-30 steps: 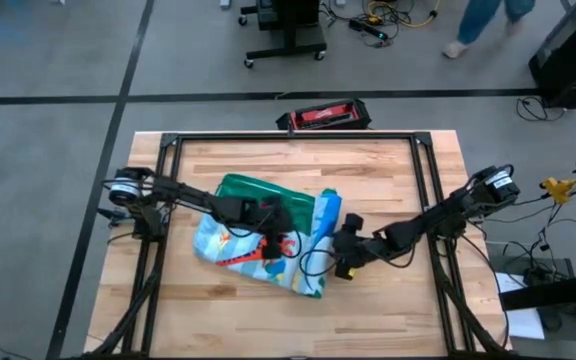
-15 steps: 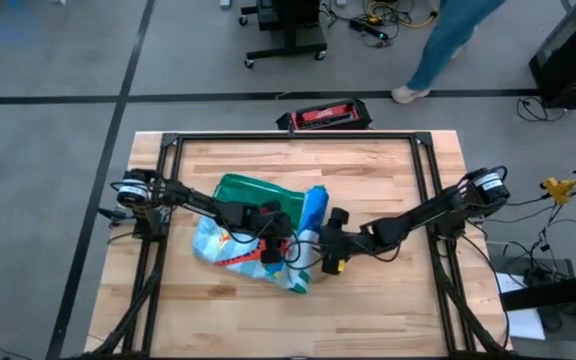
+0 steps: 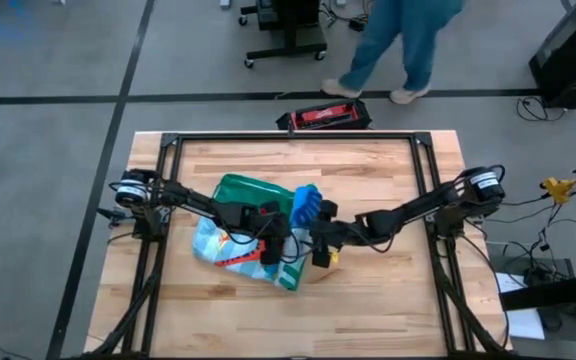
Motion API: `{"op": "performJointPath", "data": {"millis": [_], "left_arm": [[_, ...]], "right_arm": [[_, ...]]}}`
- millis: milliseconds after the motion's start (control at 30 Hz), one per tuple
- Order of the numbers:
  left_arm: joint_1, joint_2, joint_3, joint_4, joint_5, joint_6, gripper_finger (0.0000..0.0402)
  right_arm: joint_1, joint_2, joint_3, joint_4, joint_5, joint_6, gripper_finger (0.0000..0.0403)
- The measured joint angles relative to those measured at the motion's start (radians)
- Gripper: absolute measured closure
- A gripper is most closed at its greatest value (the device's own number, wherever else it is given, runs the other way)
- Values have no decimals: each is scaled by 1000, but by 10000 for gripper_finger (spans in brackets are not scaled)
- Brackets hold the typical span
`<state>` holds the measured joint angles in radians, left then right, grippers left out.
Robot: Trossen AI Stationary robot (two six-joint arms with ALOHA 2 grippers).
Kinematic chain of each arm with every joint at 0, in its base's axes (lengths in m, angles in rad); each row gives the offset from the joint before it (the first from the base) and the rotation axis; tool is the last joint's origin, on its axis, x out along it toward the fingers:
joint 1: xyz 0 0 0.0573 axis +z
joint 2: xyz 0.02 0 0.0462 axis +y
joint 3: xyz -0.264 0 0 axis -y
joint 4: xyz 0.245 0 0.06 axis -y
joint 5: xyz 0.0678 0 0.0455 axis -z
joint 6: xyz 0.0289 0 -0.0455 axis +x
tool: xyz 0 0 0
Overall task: Roll towel
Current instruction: Roll the multi-color dinosaur print towel
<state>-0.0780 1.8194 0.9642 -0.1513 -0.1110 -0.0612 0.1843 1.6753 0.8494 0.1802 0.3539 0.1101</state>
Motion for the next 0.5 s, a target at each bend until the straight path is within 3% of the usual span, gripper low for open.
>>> {"op": "performJointPath", "data": {"millis": [133,300,500], "left_arm": [[0,-1,0,-3,0,5,283],[0,-10,0,-15,-1,19,283],[-1,-98,-1,-163,-26,17,283]], "right_arm": [[-23,57,24,56,-64,-5,161],[-31,142,90,73,-70,-27,150],[-40,218,146,76,-71,-43,144]]}}
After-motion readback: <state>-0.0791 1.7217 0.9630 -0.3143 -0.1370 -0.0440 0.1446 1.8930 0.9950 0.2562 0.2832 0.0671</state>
